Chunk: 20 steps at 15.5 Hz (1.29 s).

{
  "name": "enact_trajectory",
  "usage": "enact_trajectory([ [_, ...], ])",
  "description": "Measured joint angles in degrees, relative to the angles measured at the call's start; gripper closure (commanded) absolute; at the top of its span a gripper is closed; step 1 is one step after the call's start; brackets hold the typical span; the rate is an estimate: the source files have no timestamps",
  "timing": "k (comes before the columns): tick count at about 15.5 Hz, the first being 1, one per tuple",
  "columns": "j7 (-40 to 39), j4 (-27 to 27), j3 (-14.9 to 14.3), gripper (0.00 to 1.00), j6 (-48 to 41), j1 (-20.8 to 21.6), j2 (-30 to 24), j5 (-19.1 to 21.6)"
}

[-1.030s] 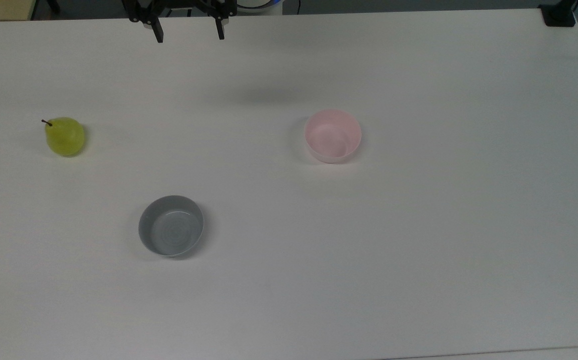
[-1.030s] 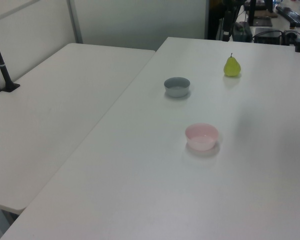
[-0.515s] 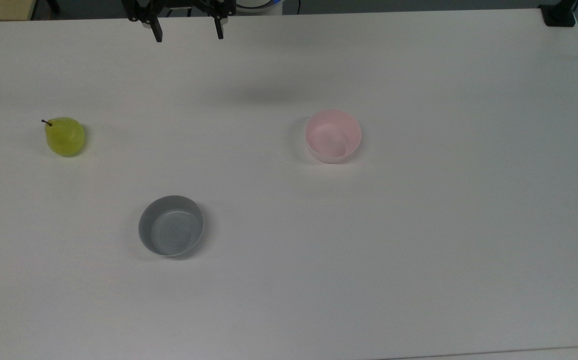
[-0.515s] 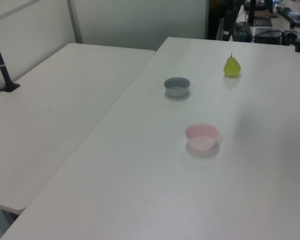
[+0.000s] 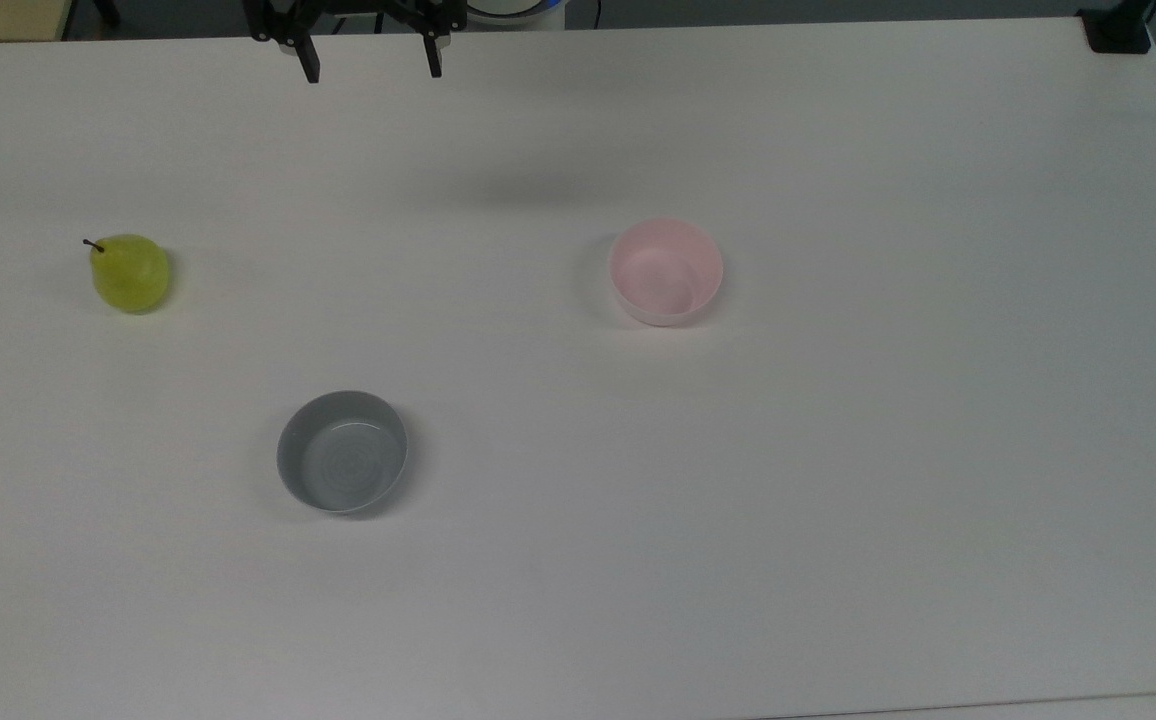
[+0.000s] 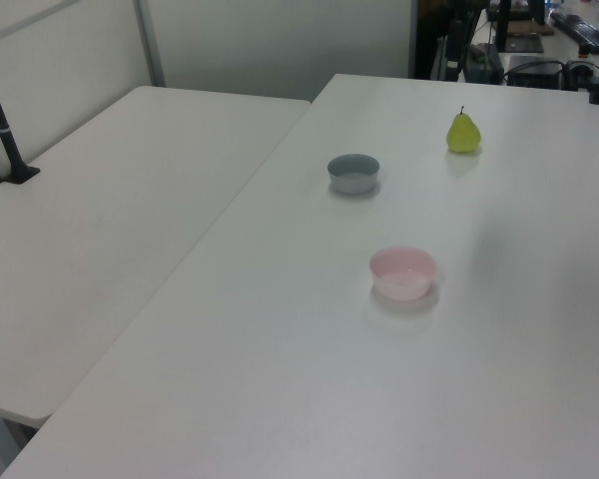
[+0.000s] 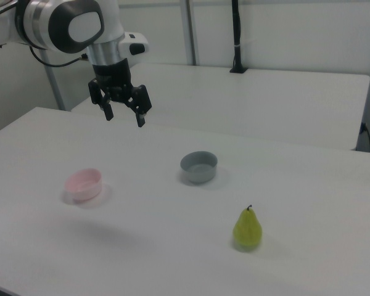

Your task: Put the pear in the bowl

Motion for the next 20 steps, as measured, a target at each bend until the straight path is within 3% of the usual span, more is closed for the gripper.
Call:
enact_trajectory([
  [3,-2.18,0.00,-0.25,0.00,0.00,-0.54,-0.04,0.00],
  [7,-12.80,0.21,-1.07,0.00,0.02,-2.07,-0.06,-0.01],
  [12,-18.76,2.64,-2.55,0.00,0.05,-4.70,-0.10,-0.07],
  [20,-30.01,2.36,-8.75,0.00,3.48,-7.74,4.13,-1.62],
])
